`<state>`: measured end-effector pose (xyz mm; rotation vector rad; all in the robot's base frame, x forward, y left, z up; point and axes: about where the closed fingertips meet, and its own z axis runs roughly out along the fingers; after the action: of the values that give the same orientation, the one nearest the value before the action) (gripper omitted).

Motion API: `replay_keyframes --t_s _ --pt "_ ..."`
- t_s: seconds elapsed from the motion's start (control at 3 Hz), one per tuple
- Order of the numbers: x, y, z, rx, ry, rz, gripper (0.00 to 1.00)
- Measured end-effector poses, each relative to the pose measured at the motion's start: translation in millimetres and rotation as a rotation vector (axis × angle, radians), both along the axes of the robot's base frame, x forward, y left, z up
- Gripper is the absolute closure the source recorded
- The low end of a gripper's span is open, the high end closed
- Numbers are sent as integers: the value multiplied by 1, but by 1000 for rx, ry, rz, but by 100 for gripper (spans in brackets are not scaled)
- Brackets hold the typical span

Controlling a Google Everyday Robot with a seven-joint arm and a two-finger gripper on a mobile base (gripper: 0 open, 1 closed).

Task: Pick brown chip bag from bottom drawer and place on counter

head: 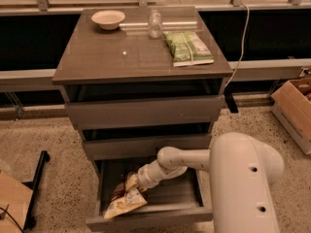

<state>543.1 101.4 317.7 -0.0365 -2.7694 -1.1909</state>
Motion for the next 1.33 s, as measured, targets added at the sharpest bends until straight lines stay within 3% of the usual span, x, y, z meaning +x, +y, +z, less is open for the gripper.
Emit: replay_keyframes --t_s 0.33,0.67,1.33 --pt "-17 -39 55 -55 -127 -19 100" --pt "-38 -69 98 -98 -213 -30 100" --pt "-69 -112 187 -242 -425 12 100"
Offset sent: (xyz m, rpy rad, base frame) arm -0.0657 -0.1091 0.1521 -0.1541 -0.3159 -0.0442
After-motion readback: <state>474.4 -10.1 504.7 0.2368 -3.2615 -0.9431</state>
